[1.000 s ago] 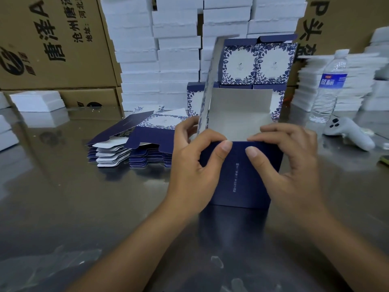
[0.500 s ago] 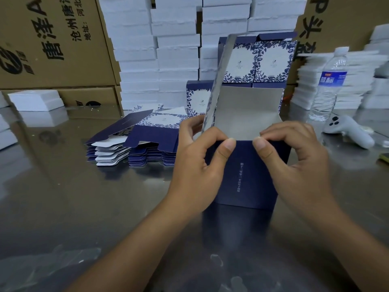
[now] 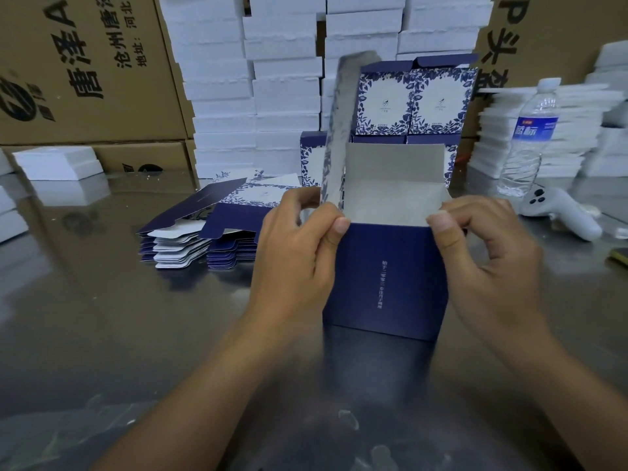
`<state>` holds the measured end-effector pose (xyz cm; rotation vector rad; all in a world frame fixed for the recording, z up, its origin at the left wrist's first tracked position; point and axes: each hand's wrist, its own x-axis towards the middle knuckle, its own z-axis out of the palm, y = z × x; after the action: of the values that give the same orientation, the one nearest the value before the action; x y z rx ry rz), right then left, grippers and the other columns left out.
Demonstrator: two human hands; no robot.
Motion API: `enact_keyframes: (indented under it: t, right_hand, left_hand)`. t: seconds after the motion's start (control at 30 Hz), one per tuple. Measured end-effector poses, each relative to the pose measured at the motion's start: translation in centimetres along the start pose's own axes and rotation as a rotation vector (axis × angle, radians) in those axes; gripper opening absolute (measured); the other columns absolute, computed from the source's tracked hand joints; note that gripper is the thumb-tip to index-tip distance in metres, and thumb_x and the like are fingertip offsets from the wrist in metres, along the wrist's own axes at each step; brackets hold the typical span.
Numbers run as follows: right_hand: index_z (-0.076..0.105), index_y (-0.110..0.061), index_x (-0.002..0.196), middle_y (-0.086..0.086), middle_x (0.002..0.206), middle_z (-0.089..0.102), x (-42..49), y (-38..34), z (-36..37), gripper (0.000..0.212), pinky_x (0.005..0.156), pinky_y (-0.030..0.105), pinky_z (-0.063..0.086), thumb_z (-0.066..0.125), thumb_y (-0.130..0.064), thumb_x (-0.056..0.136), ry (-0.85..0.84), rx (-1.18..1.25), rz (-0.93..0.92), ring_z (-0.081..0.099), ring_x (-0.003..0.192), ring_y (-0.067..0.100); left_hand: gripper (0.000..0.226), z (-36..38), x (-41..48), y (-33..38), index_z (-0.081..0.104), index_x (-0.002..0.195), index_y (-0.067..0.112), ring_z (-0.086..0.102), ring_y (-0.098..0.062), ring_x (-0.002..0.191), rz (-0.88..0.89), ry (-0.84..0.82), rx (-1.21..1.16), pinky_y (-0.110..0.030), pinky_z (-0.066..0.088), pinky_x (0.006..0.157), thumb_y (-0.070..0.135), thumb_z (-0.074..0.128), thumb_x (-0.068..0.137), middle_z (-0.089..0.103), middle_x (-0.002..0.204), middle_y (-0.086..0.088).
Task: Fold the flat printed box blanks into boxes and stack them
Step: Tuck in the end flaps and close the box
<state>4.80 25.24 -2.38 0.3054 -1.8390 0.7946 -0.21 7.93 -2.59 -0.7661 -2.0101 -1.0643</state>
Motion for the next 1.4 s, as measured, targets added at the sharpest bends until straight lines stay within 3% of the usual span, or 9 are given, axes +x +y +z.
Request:
enact_keyframes:
  t: [0.37, 0.6, 0.7, 0.83, 0.97, 1.1, 1.2, 1.3, 1.4]
  right_hand:
    - [0.062, 0.004, 0.079, -0.001, 0.081, 0.056, 0.1, 0.5, -0.3, 0.026, 0.076, 0.017, 0.037, 0.048, -0.013, 0.093, 0.021, -0.019, 0.064, 0.056, 0.086, 0.022]
    - [0.061, 0.004, 0.076, 0.006, 0.080, 0.059, 0.0, 0.6, 0.0, 0.032, 0.076, 0.010, 0.036, 0.046, -0.018, 0.094, 0.017, -0.041, -0.014, 0.053, 0.084, 0.016]
    - [0.062, -0.002, 0.080, 0.005, 0.092, 0.062, 0.0, 0.6, 0.0, 0.028, 0.084, 0.015, 0.039, 0.046, -0.020, 0.095, 0.034, 0.011, -0.036, 0.056, 0.093, 0.015]
    - [0.057, -0.018, 0.108, -0.008, 0.115, 0.058, 0.3, 0.9, -0.1, 0.023, 0.099, 0.021, 0.037, 0.042, -0.030, 0.096, 0.093, 0.184, 0.114, 0.053, 0.115, 0.005]
    - [0.056, -0.030, 0.112, -0.021, 0.113, 0.060, 0.6, 1.3, 0.0, 0.027, 0.093, 0.011, 0.038, 0.039, -0.039, 0.094, 0.099, 0.335, 0.409, 0.055, 0.109, -0.005]
    - [0.067, -0.029, 0.083, -0.013, 0.087, 0.070, 0.6, 1.6, 0.4, 0.031, 0.082, 0.025, 0.043, 0.040, -0.038, 0.095, 0.029, 0.498, 0.633, 0.063, 0.085, 0.001]
    - [0.071, -0.035, 0.065, -0.015, 0.070, 0.068, 0.6, 1.4, 0.4, 0.040, 0.079, 0.027, 0.042, 0.047, -0.038, 0.096, -0.049, 0.506, 0.732, 0.060, 0.074, 0.002]
    - [0.074, -0.033, 0.070, -0.006, 0.077, 0.070, 0.7, 1.2, 0.3, 0.027, 0.088, 0.037, 0.040, 0.056, -0.048, 0.084, -0.137, 0.532, 0.751, 0.059, 0.083, 0.014]
    - [0.076, -0.030, 0.075, -0.005, 0.081, 0.073, 0.6, 0.7, 0.1, 0.024, 0.083, 0.028, 0.047, 0.060, -0.047, 0.081, -0.210, 0.588, 0.712, 0.064, 0.077, 0.009]
  left_hand:
    - [0.030, -0.1, -0.2, -0.5, 0.063, 0.087, 0.010, 0.052, -0.020, 0.099, 0.108, 0.125, 0.051, -0.046, 0.046, 0.079, 0.028, 0.041, 0.097, 0.033, 0.118, 0.002]
    - [0.031, -0.3, 0.3, -0.5, 0.066, 0.084, 0.003, 0.047, -0.025, 0.089, 0.098, 0.186, 0.104, -0.045, 0.045, 0.075, 0.023, 0.045, 0.095, 0.039, 0.100, -0.002]
    - [0.027, -0.5, 0.3, -0.6, 0.063, 0.084, 0.006, 0.046, -0.022, 0.081, 0.007, 0.159, 0.060, -0.034, 0.041, 0.073, 0.022, 0.046, 0.097, 0.044, 0.090, 0.000]
    - [0.023, -0.9, 0.7, -0.7, 0.048, 0.077, 0.024, 0.043, -0.006, 0.076, -0.209, 0.178, -0.115, -0.012, 0.033, 0.070, 0.025, 0.043, 0.099, 0.048, 0.083, 0.005]
    - [0.011, -1.1, 1.1, -0.8, 0.058, 0.084, 0.026, 0.052, -0.005, 0.082, -0.499, 0.215, -0.489, -0.017, 0.039, 0.078, 0.033, 0.056, 0.093, 0.058, 0.086, 0.010]
    - [0.020, -1.3, 1.1, -1.1, 0.068, 0.106, 0.022, 0.058, -0.024, 0.113, -0.662, 0.144, -0.746, -0.044, 0.043, 0.104, 0.023, 0.066, 0.086, 0.065, 0.115, -0.002]
    - [0.024, -1.1, 1.2, -1.2, 0.068, 0.107, 0.023, 0.064, -0.014, 0.089, -0.679, 0.089, -0.859, -0.033, 0.051, 0.086, 0.013, 0.060, 0.087, 0.067, 0.100, 0.002]
    - [0.027, -1.2, 1.4, -1.2, 0.069, 0.104, 0.024, 0.064, -0.010, 0.076, -0.664, 0.041, -0.902, -0.022, 0.052, 0.068, 0.011, 0.055, 0.085, 0.069, 0.087, 0.007]
    - [0.027, -1.3, 1.4, -1.0, 0.070, 0.099, 0.028, 0.062, -0.009, 0.071, -0.664, -0.018, -0.905, -0.020, 0.051, 0.062, 0.016, 0.056, 0.080, 0.069, 0.079, 0.011]
